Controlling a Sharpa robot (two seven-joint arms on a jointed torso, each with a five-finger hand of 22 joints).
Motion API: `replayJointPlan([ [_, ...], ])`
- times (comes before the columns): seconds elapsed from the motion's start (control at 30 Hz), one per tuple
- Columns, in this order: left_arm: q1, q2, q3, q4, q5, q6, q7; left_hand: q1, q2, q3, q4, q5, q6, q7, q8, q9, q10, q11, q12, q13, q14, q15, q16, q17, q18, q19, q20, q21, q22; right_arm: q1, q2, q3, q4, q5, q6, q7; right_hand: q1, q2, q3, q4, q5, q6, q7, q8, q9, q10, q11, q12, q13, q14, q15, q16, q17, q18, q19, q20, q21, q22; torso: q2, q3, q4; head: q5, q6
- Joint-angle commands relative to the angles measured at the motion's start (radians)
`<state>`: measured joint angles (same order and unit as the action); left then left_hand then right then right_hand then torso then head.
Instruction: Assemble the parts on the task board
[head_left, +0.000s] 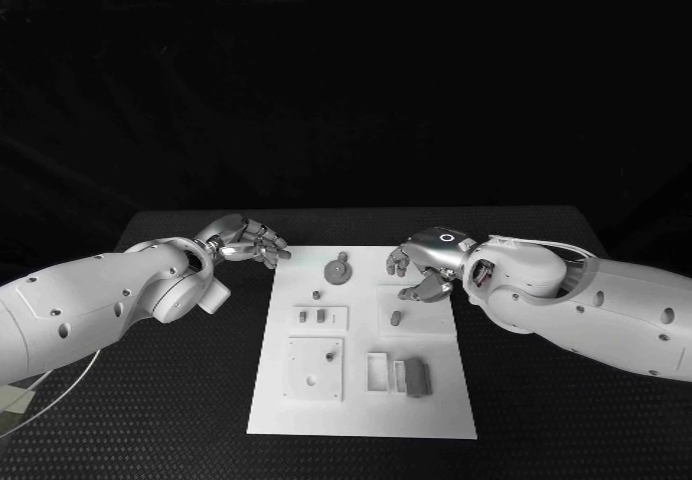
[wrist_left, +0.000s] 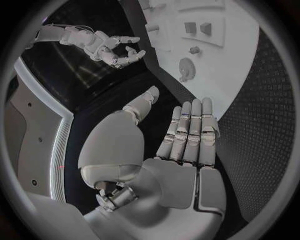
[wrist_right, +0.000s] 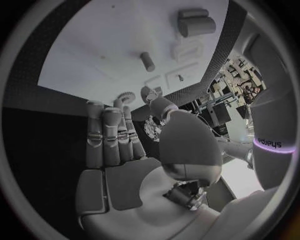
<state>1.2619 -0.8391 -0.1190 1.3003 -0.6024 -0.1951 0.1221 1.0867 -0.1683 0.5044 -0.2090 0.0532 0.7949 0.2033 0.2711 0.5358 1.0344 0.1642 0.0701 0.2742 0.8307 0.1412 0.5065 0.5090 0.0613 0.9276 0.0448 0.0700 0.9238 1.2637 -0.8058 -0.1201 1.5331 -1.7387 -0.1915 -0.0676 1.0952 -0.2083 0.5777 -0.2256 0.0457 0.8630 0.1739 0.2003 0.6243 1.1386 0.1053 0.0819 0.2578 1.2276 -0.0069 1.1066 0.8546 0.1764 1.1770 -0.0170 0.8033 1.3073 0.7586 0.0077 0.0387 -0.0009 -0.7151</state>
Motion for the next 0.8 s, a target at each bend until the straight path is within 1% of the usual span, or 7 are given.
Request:
replayJointPlan([
  [0.03, 0.002, 0.002, 0.001, 0.002, 0.011, 0.015, 0.017, -0.004, 0.002, -0.004, 0.001, -0.004, 0.003, -0.002, 0.007, 0.000, -0.002, 0.005, 0.000, -0.001, 0.003, 0.006, -0.006, 0.002, 0.017, -0.002, 0.003, 0.000, -0.002, -0.001, -0.016, 0.000, 0.009, 0.006, 0.086, -0.018, -0.005, -0.016, 0.002, 0.012, 0.002, -0.013, 0.009, 0.001, 0.000, -0.006, 0.005, -0.007, -0.003, -0.010, 0.004, -0.002, -0.003, 0.085, -0.013, 0.000, -0.006, 0.011, 0.001, 0.0024, 0.0017, -0.001, -0.001],
  [0.17, 0.002, 0.002, 0.001, -0.001, 0.011, 0.013, 0.015, -0.004, 0.003, -0.004, 0.001, -0.004, 0.003, -0.003, 0.007, 0.000, -0.001, 0.005, 0.000, -0.001, 0.003, 0.006, -0.007, 0.002, 0.017, -0.002, 0.003, 0.000, -0.002, -0.001, -0.027, -0.001, 0.014, 0.006, 0.109, -0.015, -0.016, -0.041, 0.009, 0.036, 0.002, -0.039, 0.009, -0.010, -0.005, -0.025, 0.013, -0.016, -0.009, -0.020, 0.012, -0.003, -0.006, 0.085, -0.020, 0.004, -0.011, 0.011, 0.000, 0.0015, -0.0003, -0.001, -0.001],
  [0.2, 0.002, 0.002, 0.001, -0.003, 0.011, 0.011, 0.014, -0.005, 0.003, -0.004, 0.002, -0.004, 0.003, -0.003, 0.007, 0.000, -0.001, 0.005, 0.000, -0.001, 0.003, 0.006, -0.007, 0.002, 0.017, -0.002, 0.003, 0.000, -0.002, -0.002, -0.027, -0.004, 0.012, 0.007, 0.118, -0.012, -0.018, -0.047, 0.012, 0.044, 0.002, -0.045, 0.008, -0.012, -0.006, -0.029, 0.015, -0.015, -0.010, -0.022, 0.013, -0.002, -0.006, 0.085, -0.021, 0.005, -0.012, 0.011, 0.000, 0.0010, -0.0008, 0.000, 0.000],
  [0.33, 0.002, 0.004, 0.001, -0.006, 0.011, 0.010, 0.016, -0.005, 0.003, -0.004, 0.002, -0.004, 0.004, -0.003, 0.007, 0.000, -0.001, 0.005, 0.000, -0.002, 0.003, 0.006, -0.007, 0.002, 0.017, -0.002, 0.003, 0.000, -0.002, -0.005, -0.025, -0.011, 0.017, 0.014, 0.131, -0.005, -0.023, -0.059, 0.017, 0.061, 0.002, -0.057, 0.005, -0.015, -0.008, -0.035, 0.017, -0.015, -0.013, -0.026, 0.016, 0.000, -0.007, 0.085, -0.024, 0.006, -0.013, 0.013, 0.000, 0.0014, -0.0017, 0.001, 0.000],
  [0.43, 0.002, 0.004, 0.001, -0.007, 0.011, 0.011, 0.016, -0.005, 0.003, -0.004, 0.002, -0.004, 0.004, -0.003, 0.007, 0.000, -0.001, 0.004, 0.000, -0.002, 0.003, 0.006, -0.007, 0.003, 0.017, -0.002, 0.003, 0.000, -0.002, -0.013, -0.024, -0.016, 0.024, 0.014, 0.142, -0.004, -0.021, -0.063, 0.018, 0.065, 0.002, -0.060, 0.005, -0.015, -0.008, -0.038, 0.018, -0.015, -0.014, -0.027, 0.016, 0.001, -0.008, 0.085, -0.025, 0.006, -0.014, 0.013, 0.001, 0.0011, 0.0004, 0.000, 0.000],
  [0.6, 0.002, 0.004, 0.001, -0.008, 0.011, 0.012, 0.016, -0.004, 0.003, -0.004, 0.002, -0.004, 0.003, -0.003, 0.007, 0.000, -0.001, 0.004, 0.001, -0.002, 0.003, 0.006, -0.007, 0.003, 0.017, -0.002, 0.003, 0.000, -0.002, -0.024, -0.015, -0.024, 0.025, -0.001, 0.136, 0.003, 0.000, -0.059, 0.023, 0.059, 0.002, -0.064, 0.002, -0.013, -0.007, -0.040, 0.018, -0.013, -0.016, -0.029, 0.017, 0.003, -0.009, 0.085, -0.026, 0.005, -0.013, 0.015, 0.000, 0.0000, 0.0011, 0.000, 0.000],
  [0.8, 0.002, 0.005, 0.001, -0.009, 0.011, 0.014, 0.017, -0.004, 0.004, -0.004, 0.002, -0.004, 0.003, -0.003, 0.007, 0.000, -0.001, 0.004, 0.001, -0.002, 0.004, 0.006, -0.007, 0.004, 0.017, -0.002, 0.003, 0.000, -0.002, -0.031, 0.002, -0.027, 0.023, -0.024, 0.105, 0.005, 0.026, -0.039, 0.025, 0.045, 0.002, -0.061, -0.001, -0.007, -0.005, -0.036, 0.017, -0.010, -0.015, -0.025, 0.015, 0.009, -0.010, 0.085, -0.021, 0.002, -0.009, 0.017, 0.000, -0.0003, 0.0016, -0.001, -0.001],
])
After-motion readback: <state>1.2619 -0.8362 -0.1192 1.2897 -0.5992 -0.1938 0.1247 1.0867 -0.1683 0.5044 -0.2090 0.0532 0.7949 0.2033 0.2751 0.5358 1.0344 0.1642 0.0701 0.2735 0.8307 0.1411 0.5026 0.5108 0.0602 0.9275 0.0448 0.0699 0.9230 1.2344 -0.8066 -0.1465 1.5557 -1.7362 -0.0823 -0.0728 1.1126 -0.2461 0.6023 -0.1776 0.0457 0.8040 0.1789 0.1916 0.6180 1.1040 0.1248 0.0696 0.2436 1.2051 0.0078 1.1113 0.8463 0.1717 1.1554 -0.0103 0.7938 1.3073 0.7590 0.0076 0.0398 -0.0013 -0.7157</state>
